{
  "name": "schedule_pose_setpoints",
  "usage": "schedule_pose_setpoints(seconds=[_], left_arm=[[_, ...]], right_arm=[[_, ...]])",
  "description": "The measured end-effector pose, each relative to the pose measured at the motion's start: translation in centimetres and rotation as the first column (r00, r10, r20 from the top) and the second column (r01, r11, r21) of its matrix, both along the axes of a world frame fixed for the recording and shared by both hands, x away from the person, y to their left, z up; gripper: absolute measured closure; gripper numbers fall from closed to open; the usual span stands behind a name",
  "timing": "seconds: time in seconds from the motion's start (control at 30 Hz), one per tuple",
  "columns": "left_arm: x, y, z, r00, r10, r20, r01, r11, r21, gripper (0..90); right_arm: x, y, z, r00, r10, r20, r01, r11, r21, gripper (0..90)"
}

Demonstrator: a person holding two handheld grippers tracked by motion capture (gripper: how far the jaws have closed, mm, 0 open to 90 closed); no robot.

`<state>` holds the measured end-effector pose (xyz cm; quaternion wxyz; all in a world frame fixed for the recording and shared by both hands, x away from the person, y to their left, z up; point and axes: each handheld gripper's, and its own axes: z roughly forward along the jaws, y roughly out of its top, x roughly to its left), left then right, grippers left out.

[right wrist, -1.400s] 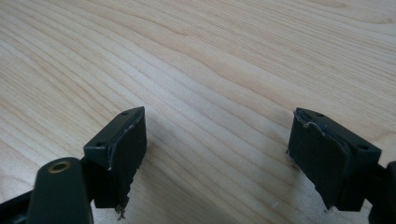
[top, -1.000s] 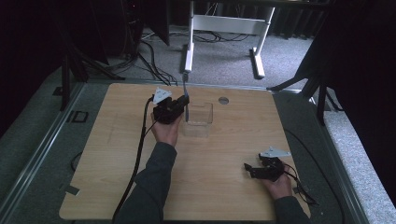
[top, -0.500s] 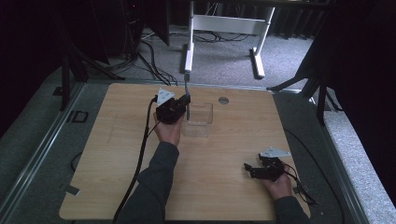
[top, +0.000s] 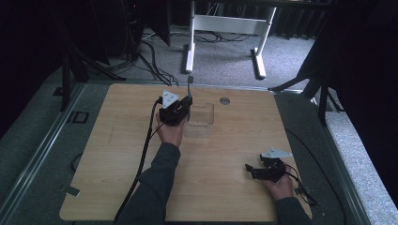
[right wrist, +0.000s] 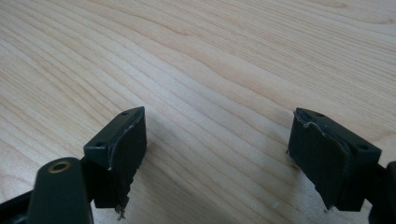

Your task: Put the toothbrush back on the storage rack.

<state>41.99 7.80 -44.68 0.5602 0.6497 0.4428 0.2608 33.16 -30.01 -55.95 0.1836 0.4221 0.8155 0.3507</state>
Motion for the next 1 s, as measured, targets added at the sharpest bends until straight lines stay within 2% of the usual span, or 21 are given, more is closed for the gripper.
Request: schedule_pose_setpoints(seconds=[0.37,0.67,0.8,0.83,1.0], left_arm=[[0.3,-0.2,-0.7,0.9992,-0.035,-0.018,0.036,0.9985,0.042,81.7],[0.7,-0.1,-1.2,0.9983,-0.040,-0.043,0.043,0.9962,0.076,81.7],[0.8,-0.2,-1.6,0.9967,-0.063,-0.051,0.068,0.9929,0.097,81.3],[0.9,-0.2,-1.8,0.9953,-0.079,-0.056,0.085,0.9897,0.115,81.3],[0.9,-0.5,-2.2,0.9922,-0.102,-0.072,0.112,0.9825,0.149,81.3]], right_arm=[[0.0,0.0,0.0,1.0000,0.001,0.000,-0.001,1.000,0.000,19.1],[0.0,0.0,0.0,1.0000,0.000,0.001,0.000,1.000,0.000,19.2],[0.0,0.0,0.0,1.0000,0.000,0.000,0.000,1.000,0.000,19.1],[0.0,0.0,0.0,1.0000,0.000,0.000,0.000,1.000,0.000,19.1],[0.0,0.0,0.0,1.0000,0.000,0.000,0.000,1.000,0.000,19.1]])
